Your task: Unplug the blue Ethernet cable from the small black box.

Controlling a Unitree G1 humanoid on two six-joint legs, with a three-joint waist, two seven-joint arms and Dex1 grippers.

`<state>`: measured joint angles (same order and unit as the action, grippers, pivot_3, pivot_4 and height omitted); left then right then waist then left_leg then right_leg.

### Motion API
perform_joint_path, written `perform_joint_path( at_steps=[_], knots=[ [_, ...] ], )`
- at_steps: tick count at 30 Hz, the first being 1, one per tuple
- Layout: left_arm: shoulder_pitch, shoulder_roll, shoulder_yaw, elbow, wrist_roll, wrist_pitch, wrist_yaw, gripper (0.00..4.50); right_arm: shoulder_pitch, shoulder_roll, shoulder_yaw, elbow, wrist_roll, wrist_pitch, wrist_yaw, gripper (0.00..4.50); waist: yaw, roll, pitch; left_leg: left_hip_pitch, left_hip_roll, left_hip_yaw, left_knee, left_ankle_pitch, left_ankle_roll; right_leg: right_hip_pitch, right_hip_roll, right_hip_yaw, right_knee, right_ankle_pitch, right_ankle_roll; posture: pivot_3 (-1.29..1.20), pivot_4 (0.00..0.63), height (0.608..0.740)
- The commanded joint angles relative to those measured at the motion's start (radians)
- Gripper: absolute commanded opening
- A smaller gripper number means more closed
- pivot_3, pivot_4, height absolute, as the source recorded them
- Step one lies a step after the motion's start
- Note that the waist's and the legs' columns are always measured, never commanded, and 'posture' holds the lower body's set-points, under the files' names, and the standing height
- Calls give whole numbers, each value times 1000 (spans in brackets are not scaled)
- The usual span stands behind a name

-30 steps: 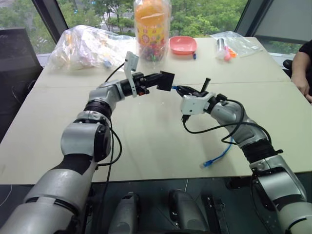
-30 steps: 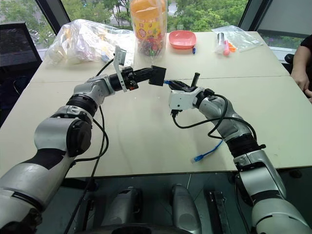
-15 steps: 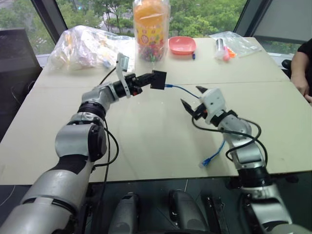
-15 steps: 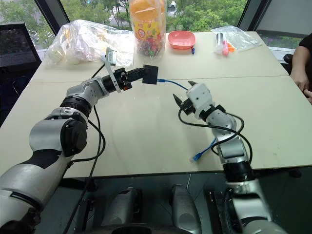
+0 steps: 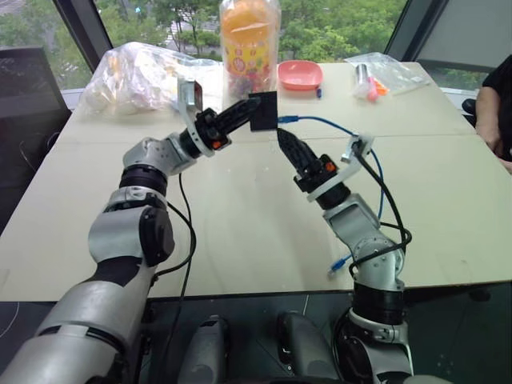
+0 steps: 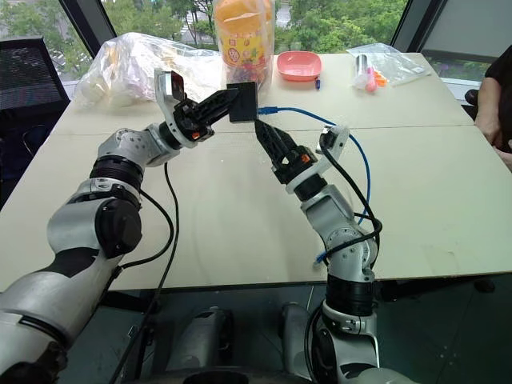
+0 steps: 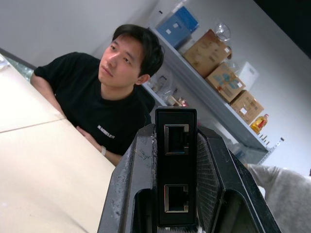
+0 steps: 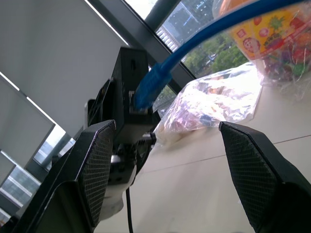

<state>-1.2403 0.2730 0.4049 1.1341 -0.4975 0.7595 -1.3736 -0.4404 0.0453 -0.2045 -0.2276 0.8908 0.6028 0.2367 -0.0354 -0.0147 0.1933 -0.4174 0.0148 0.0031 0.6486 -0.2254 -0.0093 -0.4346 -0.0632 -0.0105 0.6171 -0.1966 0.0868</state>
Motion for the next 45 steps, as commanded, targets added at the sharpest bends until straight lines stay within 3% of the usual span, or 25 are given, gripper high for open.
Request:
perform_joint_path(
  at_steps=[1, 26, 30, 45],
  knots=[
    [-12, 3, 6, -57, -40, 21, -1, 490, -35, 0, -13, -5, 31, -31, 16, 3538, 0, 0, 0, 0, 0, 0, 0, 0, 0, 0, 0, 0, 0, 0, 0, 0, 150, 740],
    [4, -1, -28, -110, -58, 39, 5, 490, -59, -11, 30, 40, 20, -70, 50, 3538, 0, 0, 0, 0, 0, 0, 0, 0, 0, 0, 0, 0, 0, 0, 0, 0, 150, 740],
    [6, -3, -27, -103, -56, 32, 12, 490, -57, -8, 35, 36, 17, -76, 56, 2279, -1, 0, 0, 0, 0, 0, 0, 0, 0, 0, 0, 0, 0, 0, 0, 0, 150, 740],
    [7, -4, -19, -79, -64, 9, 43, 490, -49, -1, 57, 15, 40, -70, 88, 2279, -1, 0, 0, 0, 0, 0, -1, 0, 0, 0, 0, 0, 0, 0, 0, 0, 150, 740]
  ],
)
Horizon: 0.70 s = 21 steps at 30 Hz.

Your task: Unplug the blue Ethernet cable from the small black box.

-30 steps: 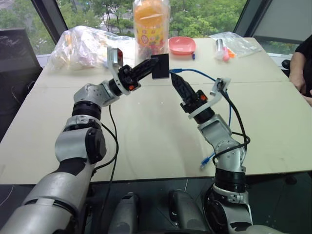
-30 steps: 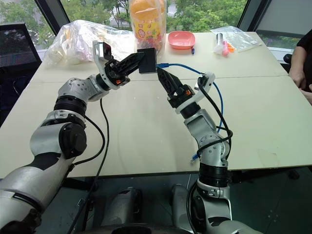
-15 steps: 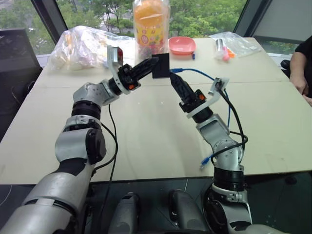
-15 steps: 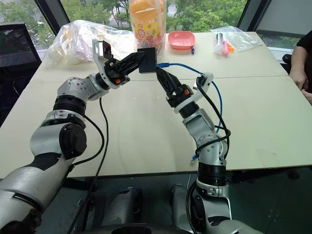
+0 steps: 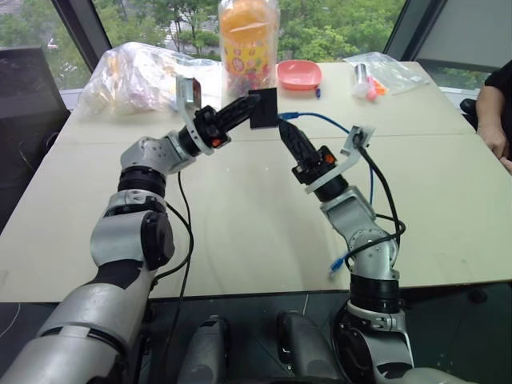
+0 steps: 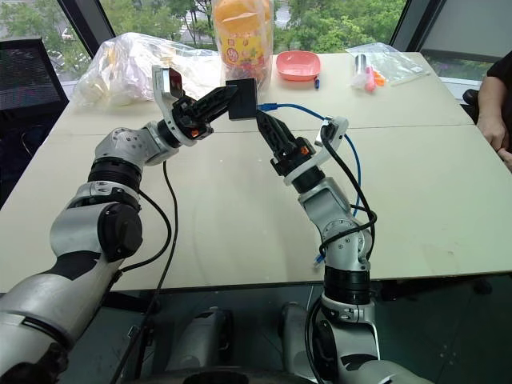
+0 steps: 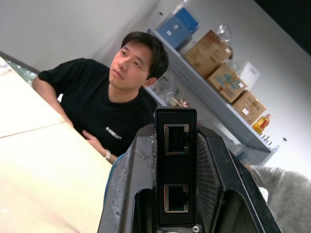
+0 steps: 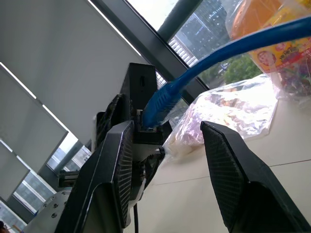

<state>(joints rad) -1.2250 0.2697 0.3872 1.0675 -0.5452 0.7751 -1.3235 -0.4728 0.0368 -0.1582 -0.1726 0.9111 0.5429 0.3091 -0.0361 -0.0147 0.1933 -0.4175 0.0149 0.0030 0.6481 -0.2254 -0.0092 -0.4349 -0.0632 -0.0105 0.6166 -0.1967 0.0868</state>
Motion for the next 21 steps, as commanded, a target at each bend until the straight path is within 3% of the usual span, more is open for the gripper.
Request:
perform_joint_path(
  at_steps=[1, 18, 21],
  knots=[
    [-6, -2, -3, -16, -17, -2, -11, 490, -19, 8, 10, -39, 20, -11, 15, 2279, 0, 0, 0, 0, 0, 0, 0, 0, 0, 0, 0, 0, 0, 0, 0, 0, 150, 740],
    [4, 12, -6, -28, -37, 32, -18, 490, -27, 19, -7, -8, 21, -45, 16, 2279, 0, 0, 0, 0, 0, 0, 0, 0, 0, 0, 0, 0, 0, 0, 0, 0, 150, 740],
    [6, 9, -10, -33, -38, 35, -19, 490, -27, 20, 2, -2, 13, -46, 22, 1433, 0, 0, 0, 0, 0, 0, 0, 0, 0, 0, 0, 0, 0, 0, 0, 0, 150, 740]
  ],
)
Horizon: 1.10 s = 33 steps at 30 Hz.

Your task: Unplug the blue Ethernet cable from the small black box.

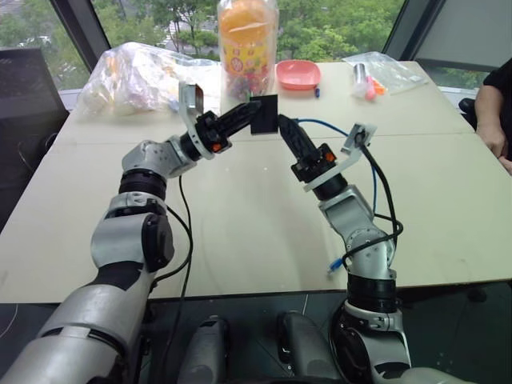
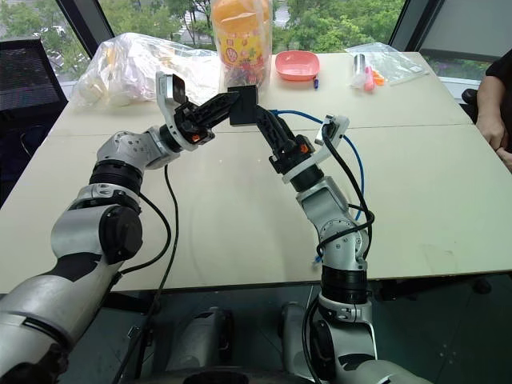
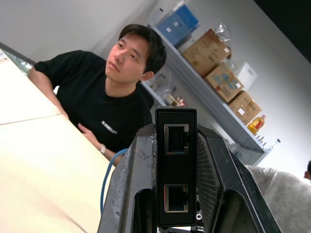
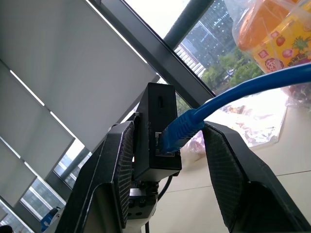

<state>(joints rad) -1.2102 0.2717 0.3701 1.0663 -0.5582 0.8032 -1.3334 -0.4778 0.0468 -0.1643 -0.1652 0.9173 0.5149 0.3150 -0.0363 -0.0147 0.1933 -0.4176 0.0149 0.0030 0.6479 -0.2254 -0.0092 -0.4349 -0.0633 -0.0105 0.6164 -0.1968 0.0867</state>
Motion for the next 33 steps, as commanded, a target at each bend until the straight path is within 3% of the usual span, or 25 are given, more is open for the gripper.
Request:
perform_joint_path(
  at_steps=[1, 3, 11, 16, 23, 27, 33],
  knots=[
    [-8, 5, 5, -33, -24, 8, -9, 490, -22, 10, 10, -8, 4, -17, 17, 954, 0, 0, 0, 0, 0, 0, 0, 0, 0, 0, 0, 0, 0, 0, 0, 0, 150, 740],
    [-7, 2, 3, -35, -24, 7, -8, 490, -22, 10, 14, -2, -1, -17, 20, 42, 0, 0, 0, 0, 0, 0, 0, 0, 0, 0, 0, 0, 0, 0, 0, 0, 150, 740],
    [-8, 8, -1, -33, -26, 3, -2, 490, -24, 15, 9, 9, -6, -24, 13, 42, 0, 0, 0, 0, 0, 0, 0, 0, 0, 0, 0, 0, 0, 0, 0, 0, 150, 740],
    [-8, 91, 25, -26, -34, 12, 2, 490, -48, -8, -152, 48, 53, -94, -88, 42, -5, 0, 0, 0, 0, 0, 0, 0, 0, 0, 0, 0, 0, 0, 0, 0, 150, 740],
    [14, 208, 29, -30, -36, 37, -7, 490, -79, -133, -275, 143, 92, -120, -115, 42, -1, 0, 0, -1, 0, 1, -2, 0, 0, -1, -1, 0, -2, 0, 0, 0, 150, 740],
    [41, 146, -5, -83, 17, -113, 84, 490, -142, -201, -249, 275, 4, -87, -128, 42, 7, 0, 0, -1, 0, 1, -1, 0, 0, -1, -1, 0, -1, 0, 0, 0, 150, 740],
    [133, -58, -120, -208, 191, -588, 349, 490, -302, -329, -137, 644, -239, -76, -122, 42, 22, 0, 0, -1, 0, 5, -1, 0, 0, -2, -1, 4, -2, 1, -2, 0, 150, 740]
  ],
)
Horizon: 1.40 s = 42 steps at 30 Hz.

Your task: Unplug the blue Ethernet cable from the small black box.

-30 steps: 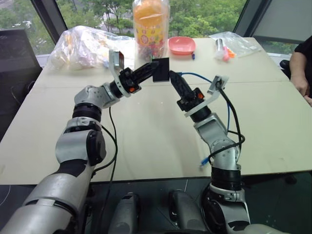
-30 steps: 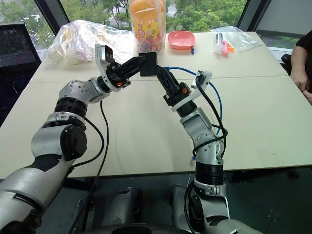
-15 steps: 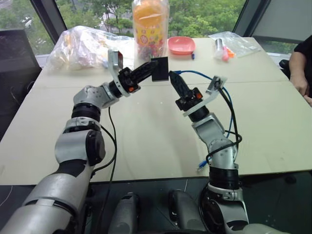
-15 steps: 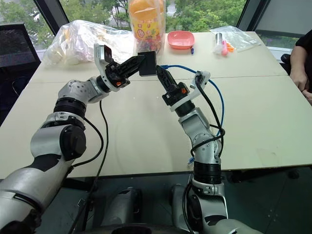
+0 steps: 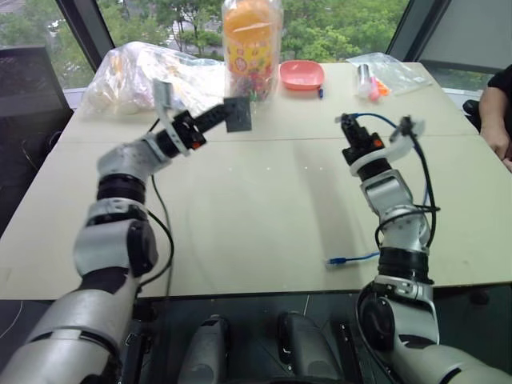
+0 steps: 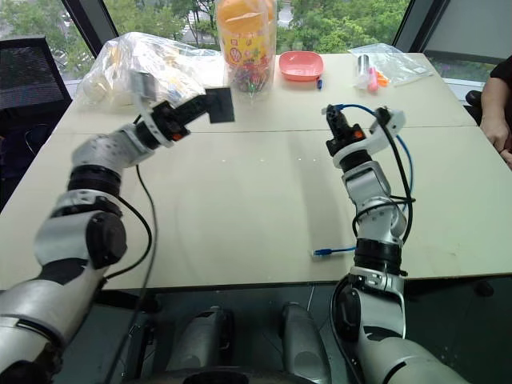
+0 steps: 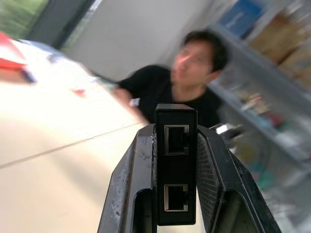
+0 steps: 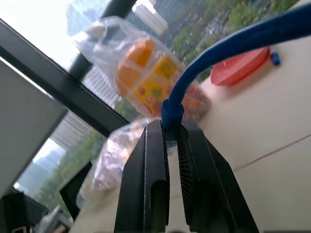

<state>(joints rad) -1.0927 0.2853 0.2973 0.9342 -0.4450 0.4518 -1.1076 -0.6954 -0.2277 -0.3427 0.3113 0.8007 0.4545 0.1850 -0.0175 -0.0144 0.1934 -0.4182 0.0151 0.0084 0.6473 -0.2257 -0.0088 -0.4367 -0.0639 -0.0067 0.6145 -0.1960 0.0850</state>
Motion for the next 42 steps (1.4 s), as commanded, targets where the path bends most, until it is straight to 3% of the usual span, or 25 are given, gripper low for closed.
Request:
perform_joint_path(
  at_steps=[1, 6, 10, 15, 24, 27, 29, 36, 39, 42],
  knots=[
    [30, -105, -68, -75, 112, -322, 171, 490, -114, -74, 54, 250, -162, -34, 18, 42, 6, 0, 0, 0, 0, 1, 0, 0, 0, -1, 0, 1, 0, 0, 0, 0, 150, 740],
    [68, -203, -109, -30, 170, -510, 276, 490, -211, -124, 92, 528, -321, -112, 25, 42, 5, 0, 0, -6, -1, 5, 0, 0, 1, -6, 0, 3, -1, 2, 3, 0, 150, 740],
    [78, -244, -128, 0, 198, -589, 336, 490, -232, -132, 82, 566, -354, -134, 64, 1677, 1, 0, 0, -6, -1, 7, 0, -1, 2, -7, 0, 4, -2, 2, 4, 0, 150, 740],
    [64, -265, -159, 74, 255, -687, 408, 490, -177, -142, 120, 449, -418, -125, 91, 4361, 2, 0, 0, -6, 0, 8, 1, -1, 2, -7, 1, 5, -2, 3, 5, 0, 150, 740],
    [8, -335, -192, 272, 337, -777, 538, 490, 185, -153, 223, -268, -436, 58, 124, 4439, 9, 0, 0, -7, -1, 7, 1, -2, 3, -7, 0, 5, -2, 2, 6, 0, 150, 740],
    [1, -352, -193, 309, 353, -783, 567, 490, 242, -150, 219, -375, -442, 91, 105, 4439, 6, 0, 0, -7, -1, 8, 2, -2, 3, -7, 0, 5, -2, 2, 6, 0, 150, 740],
    [-2, -355, -195, 322, 365, -787, 581, 1562, 261, -150, 213, -409, -442, 102, 100, 4500, 4, 0, 0, -6, -1, 8, 3, -2, 3, -7, 0, 5, -2, 3, 6, 0, 150, 740],
    [-16, -329, -164, 325, 343, -723, 560, 4350, 284, -167, 178, -428, -455, 114, 84, 4500, 6, 0, 0, -5, 0, 8, 3, -2, 3, -7, 1, 5, -2, 3, 4, 0, 150, 740],
    [-31, -276, -114, 217, 252, -620, 429, 4436, 305, -197, 166, -468, -448, 121, 109, 4500, 6, 0, 0, -6, 0, 8, 3, -2, 3, -7, 1, 5, -2, 3, 4, 0, 150, 740],
    [41, -195, -130, -41, 186, -403, 308, 4436, 351, -219, 131, -528, -399, 124, 158, 4500, 4, 0, 0, -6, 0, 8, 2, -2, 3, -7, 1, 5, -2, 3, 4, 0, 150, 740]
  ],
)
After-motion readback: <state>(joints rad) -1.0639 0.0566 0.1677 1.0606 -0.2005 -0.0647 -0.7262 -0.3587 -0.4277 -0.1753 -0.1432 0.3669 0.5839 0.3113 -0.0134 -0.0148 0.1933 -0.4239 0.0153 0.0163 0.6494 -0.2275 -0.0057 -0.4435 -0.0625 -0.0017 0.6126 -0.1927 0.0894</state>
